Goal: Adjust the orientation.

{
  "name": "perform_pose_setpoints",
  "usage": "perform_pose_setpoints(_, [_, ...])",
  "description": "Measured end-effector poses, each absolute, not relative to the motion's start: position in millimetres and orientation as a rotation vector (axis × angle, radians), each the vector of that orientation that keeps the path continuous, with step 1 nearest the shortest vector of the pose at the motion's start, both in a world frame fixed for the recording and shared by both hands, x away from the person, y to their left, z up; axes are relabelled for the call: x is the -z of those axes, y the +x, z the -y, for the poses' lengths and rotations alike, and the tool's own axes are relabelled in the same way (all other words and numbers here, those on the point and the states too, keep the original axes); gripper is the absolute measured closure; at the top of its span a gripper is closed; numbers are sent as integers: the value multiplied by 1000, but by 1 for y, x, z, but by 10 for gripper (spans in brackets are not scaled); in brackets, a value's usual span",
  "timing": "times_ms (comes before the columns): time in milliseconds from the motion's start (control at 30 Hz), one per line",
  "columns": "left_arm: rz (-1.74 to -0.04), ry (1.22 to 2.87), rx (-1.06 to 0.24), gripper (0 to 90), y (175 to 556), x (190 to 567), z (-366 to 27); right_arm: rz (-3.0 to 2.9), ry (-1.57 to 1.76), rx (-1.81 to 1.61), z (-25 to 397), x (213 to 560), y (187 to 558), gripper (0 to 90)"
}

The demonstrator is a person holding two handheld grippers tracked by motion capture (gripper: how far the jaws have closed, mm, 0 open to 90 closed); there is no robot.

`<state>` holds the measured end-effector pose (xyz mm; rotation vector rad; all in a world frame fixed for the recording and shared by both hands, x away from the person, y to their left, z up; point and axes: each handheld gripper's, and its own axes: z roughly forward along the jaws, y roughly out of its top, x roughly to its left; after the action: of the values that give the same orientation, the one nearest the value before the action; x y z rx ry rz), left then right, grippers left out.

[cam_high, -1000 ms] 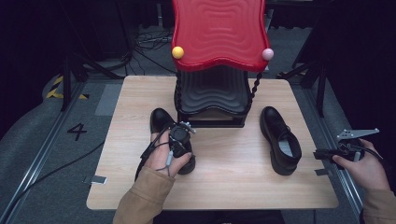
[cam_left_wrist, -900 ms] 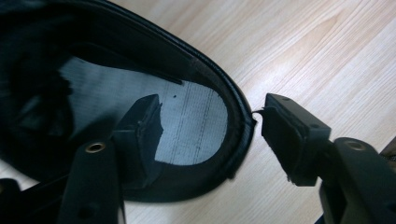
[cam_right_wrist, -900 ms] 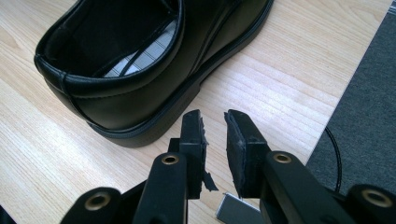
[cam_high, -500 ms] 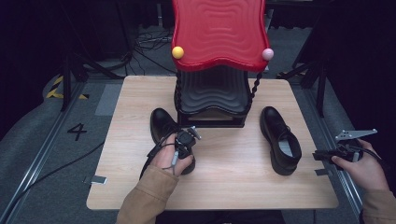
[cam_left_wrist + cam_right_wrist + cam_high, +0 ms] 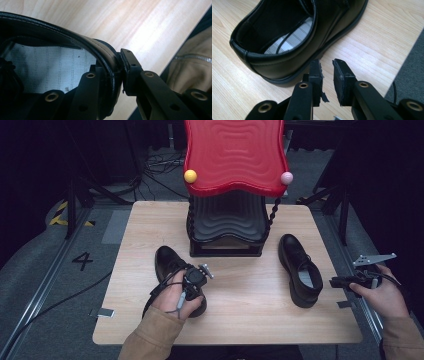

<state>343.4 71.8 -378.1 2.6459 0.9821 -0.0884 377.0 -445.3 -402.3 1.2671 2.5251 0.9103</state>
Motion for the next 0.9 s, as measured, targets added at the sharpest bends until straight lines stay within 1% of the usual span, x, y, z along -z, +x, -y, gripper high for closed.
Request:
perform_pose_setpoints(167, [-943, 2671, 60, 779, 327, 367, -70, -2528, 1256, -918, 441, 401, 380, 770])
perform_pose_setpoints(300, [-865, 2694, 97, 779, 315, 359, -63, -2536, 1246, -921, 438, 402, 384, 769])
perform_pose_setpoints(400, [-765, 2712, 125, 779, 304, 353, -50, -2541, 1248, -919, 437, 403, 385, 769])
perform_pose_setpoints(433, [-765, 2712, 125, 779, 304, 353, -50, -2541, 1247, -919, 437, 403, 385, 769])
perform_pose_setpoints(667, [-613, 2751, 105, 778, 294, 346, -28, -2532, 1262, -923, 442, 403, 382, 768])
perform_pose_setpoints(900, [-504, 2783, 108, 778, 293, 345, -14, -2520, 1278, -914, 448, 404, 376, 767])
